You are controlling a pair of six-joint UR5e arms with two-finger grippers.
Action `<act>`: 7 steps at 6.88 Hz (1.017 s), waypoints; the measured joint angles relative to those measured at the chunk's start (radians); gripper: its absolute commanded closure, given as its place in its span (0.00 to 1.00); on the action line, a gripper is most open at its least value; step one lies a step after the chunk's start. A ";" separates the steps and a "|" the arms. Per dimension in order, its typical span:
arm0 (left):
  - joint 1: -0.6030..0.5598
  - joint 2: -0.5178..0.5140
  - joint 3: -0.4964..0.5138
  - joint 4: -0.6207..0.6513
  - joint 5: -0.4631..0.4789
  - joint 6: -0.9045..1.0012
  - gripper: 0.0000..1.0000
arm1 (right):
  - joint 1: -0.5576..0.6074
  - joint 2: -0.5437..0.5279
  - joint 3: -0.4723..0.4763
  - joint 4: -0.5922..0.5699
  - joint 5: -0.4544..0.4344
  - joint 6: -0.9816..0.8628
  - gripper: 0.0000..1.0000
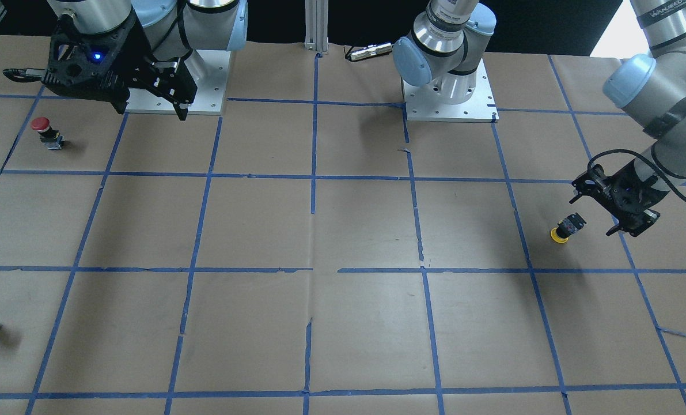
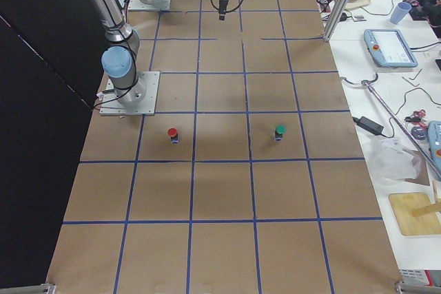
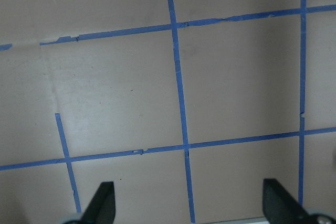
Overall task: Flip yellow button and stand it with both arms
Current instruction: 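Lower the left gripper over the yellow button and align with it, then close the left gripper on the yellow button's body and lift it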
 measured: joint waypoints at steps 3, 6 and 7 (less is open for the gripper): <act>-0.001 -0.007 -0.047 0.081 0.005 0.085 0.05 | 0.000 0.000 0.000 0.040 -0.002 0.009 0.00; 0.001 -0.026 -0.074 0.139 -0.004 0.187 0.07 | 0.003 0.000 -0.005 0.048 0.009 0.009 0.00; 0.002 -0.028 -0.077 0.139 -0.004 0.196 0.09 | 0.004 0.000 -0.005 0.038 0.015 0.008 0.00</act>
